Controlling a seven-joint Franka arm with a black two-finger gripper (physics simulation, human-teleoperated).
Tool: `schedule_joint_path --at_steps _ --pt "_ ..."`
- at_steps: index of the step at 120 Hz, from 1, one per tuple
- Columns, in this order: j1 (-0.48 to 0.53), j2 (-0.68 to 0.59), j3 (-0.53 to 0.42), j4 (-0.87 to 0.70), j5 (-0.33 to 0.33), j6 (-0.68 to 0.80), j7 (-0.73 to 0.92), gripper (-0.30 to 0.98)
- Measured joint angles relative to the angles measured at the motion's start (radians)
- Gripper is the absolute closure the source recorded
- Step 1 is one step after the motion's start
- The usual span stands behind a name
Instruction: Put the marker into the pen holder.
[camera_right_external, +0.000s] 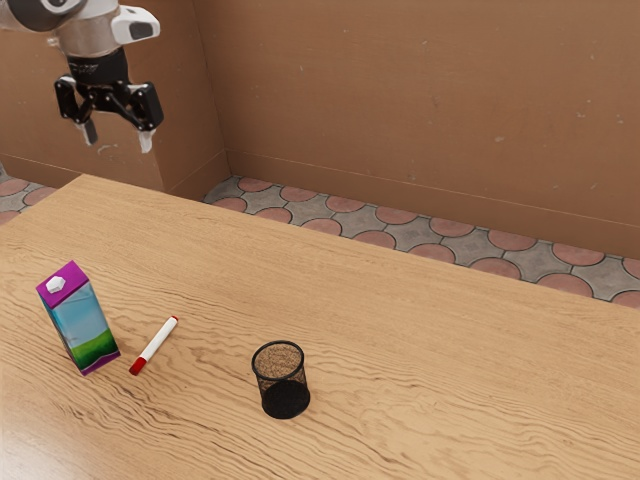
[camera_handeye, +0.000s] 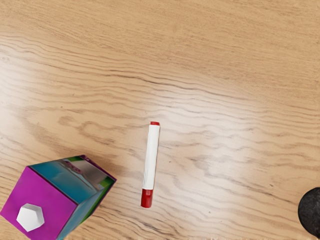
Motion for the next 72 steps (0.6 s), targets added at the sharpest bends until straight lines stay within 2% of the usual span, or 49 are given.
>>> schedule_joint_path --at_steps 18,30,41,60,72 --pt "-0.079 0.001 -0.009 -0.019 -0.007 -0.001 -0.034 0.0" --pt "-0.125 0.006 0.038 -0.13 -0.006 0.034 -0.049 0.0" --pt "-0.081 0.031 0.056 -0.243 -0.007 0.065 -0.059 0.0" --pt "0.019 0.126 0.061 -0.346 -0.007 0.135 -0.063 0.0" --pt "0.01 0.173 0.059 -0.374 -0.009 0.19 -0.055 0.0"
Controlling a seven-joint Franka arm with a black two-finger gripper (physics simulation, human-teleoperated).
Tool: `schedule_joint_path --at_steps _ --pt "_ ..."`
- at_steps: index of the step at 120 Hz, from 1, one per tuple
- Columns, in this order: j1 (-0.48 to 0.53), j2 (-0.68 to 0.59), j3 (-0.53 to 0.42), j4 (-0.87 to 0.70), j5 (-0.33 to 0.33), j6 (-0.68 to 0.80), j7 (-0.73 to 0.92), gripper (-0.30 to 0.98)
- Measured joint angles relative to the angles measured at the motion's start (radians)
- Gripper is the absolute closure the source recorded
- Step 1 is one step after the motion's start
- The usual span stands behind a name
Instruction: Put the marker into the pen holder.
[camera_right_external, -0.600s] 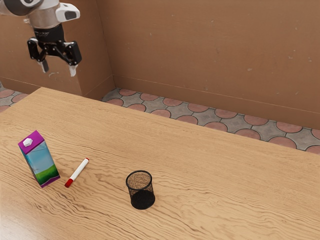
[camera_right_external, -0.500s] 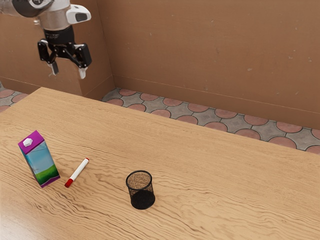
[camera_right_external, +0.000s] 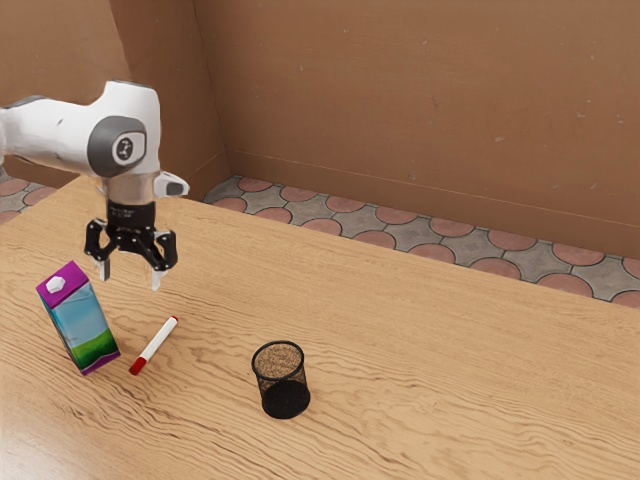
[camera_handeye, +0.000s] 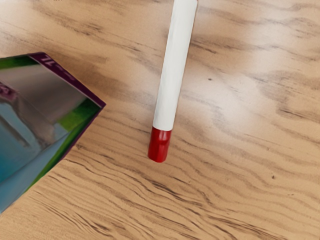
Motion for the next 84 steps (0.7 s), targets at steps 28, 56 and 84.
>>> schedule_joint_path --at_steps 28,56,84 --pt "0.006 0.119 -0.003 -0.008 -0.023 0.125 0.044 0.0" --pt "0.044 0.212 -0.003 -0.004 -0.058 0.224 0.118 0.0" --pt "0.07 0.292 -0.001 0.032 -0.097 0.276 0.193 0.0"
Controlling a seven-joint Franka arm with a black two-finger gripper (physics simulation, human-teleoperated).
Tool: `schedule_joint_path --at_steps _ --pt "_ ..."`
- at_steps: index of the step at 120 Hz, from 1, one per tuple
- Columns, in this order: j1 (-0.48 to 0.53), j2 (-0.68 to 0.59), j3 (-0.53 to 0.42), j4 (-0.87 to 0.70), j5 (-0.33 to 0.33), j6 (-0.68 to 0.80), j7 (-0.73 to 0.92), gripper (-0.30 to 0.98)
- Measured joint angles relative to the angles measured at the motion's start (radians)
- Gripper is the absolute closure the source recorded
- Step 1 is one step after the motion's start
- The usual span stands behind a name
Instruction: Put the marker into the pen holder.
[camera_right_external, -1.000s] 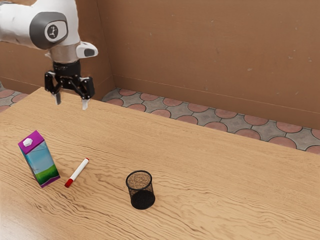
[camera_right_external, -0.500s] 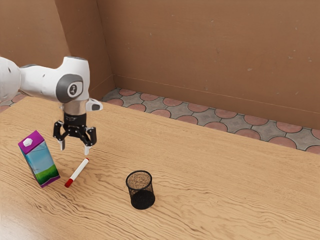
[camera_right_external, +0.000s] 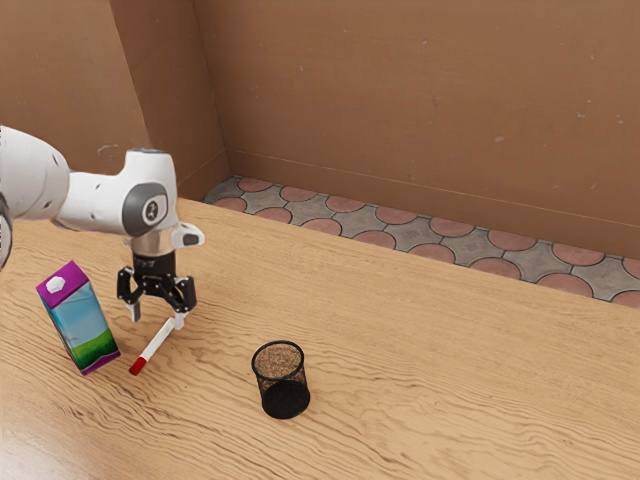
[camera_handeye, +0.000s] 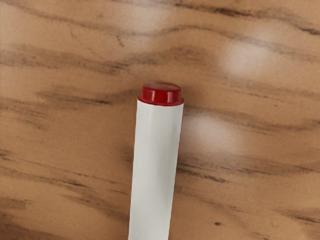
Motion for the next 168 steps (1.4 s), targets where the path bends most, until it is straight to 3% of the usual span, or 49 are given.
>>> schedule_joint_path --at_steps 55,77,111,152,168 --pt "0.004 0.046 0.001 0.005 -0.043 0.028 0.116 0.01" --pt "0.004 0.044 0.004 0.004 -0.035 0.031 0.145 0.35" --pt "0.004 0.043 0.004 0.003 -0.029 0.033 0.177 0.64" --pt "0.007 0.045 0.004 0.003 -0.015 0.039 0.187 0.78" --pt "-0.027 -0.068 -0.026 -0.011 0.04 0.078 0.184 0.79"
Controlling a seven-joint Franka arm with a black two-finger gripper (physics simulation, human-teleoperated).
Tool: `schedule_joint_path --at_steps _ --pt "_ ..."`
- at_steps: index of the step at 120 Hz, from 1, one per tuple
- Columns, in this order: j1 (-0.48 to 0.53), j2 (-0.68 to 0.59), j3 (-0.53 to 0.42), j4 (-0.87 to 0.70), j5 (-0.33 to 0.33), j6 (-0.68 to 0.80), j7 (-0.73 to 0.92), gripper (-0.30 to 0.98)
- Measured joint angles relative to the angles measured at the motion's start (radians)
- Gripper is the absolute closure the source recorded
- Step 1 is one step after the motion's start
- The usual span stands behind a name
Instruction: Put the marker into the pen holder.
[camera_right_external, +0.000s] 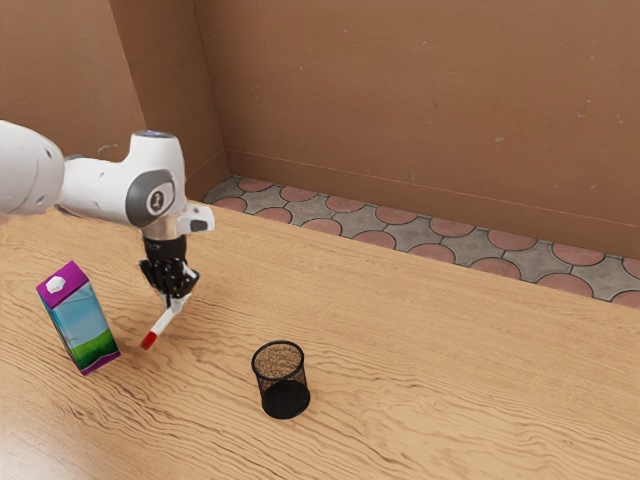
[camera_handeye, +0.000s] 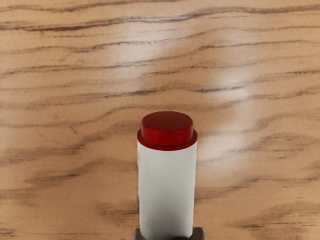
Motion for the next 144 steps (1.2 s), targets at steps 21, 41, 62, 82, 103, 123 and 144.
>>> schedule_joint_path --at_steps 21,41,62,82,103,123,144 --pt "-0.039 -0.242 -0.082 -0.202 0.068 0.17 -0.008 0.79" --pt "-0.029 -0.465 -0.215 -0.381 0.1 0.412 -0.036 0.79" --pt "-0.037 -0.594 -0.366 -0.497 0.099 0.604 -0.11 0.79" --pt "-0.03 -0.629 -0.456 -0.568 0.091 0.716 -0.202 0.79" --pt "-0.025 -0.631 -0.504 -0.609 0.084 0.767 -0.288 0.79" --pt "-0.009 -0.63 -0.534 -0.645 0.08 0.787 -0.362 0.79" --pt "0.016 -0.592 -0.537 -0.645 0.096 0.795 -0.421 0.79"
